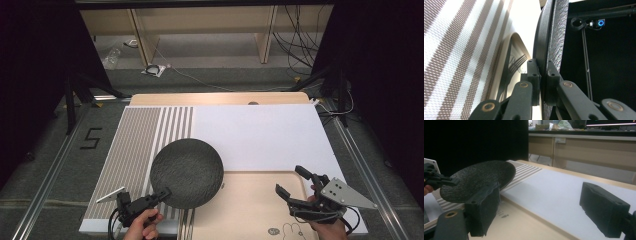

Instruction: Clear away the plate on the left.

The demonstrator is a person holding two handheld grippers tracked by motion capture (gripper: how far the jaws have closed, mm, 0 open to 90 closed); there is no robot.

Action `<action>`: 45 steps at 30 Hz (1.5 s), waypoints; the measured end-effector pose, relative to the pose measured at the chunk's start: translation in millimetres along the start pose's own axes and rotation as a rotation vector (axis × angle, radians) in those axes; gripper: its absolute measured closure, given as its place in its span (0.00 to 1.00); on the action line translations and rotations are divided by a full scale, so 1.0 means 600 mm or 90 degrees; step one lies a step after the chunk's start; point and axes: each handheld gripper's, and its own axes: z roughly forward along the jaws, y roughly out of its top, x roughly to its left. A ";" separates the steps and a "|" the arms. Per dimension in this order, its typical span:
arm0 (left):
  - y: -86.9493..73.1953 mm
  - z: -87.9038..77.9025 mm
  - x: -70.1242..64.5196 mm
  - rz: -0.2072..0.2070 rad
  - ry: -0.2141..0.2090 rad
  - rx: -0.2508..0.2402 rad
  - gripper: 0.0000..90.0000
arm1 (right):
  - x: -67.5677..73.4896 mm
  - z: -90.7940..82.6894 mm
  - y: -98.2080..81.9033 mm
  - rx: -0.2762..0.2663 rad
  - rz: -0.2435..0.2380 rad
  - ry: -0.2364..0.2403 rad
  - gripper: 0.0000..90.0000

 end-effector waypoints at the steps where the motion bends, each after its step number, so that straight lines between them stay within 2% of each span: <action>1: -0.002 0.002 -0.001 0.000 -0.001 0.002 0.95 | 0.000 0.000 0.000 -0.001 0.000 0.000 0.19; 11: -0.019 0.017 -0.005 0.008 0.001 0.038 0.95 | 0.000 0.000 0.000 -0.001 -0.001 0.000 0.19; 21: -0.036 0.033 -0.007 0.034 0.007 0.083 0.95 | 0.000 -0.001 0.000 -0.002 -0.001 -0.001 0.19; 45: -0.082 0.078 -0.014 0.072 0.027 0.172 0.95 | 0.000 0.000 0.000 -0.003 -0.004 -0.001 0.19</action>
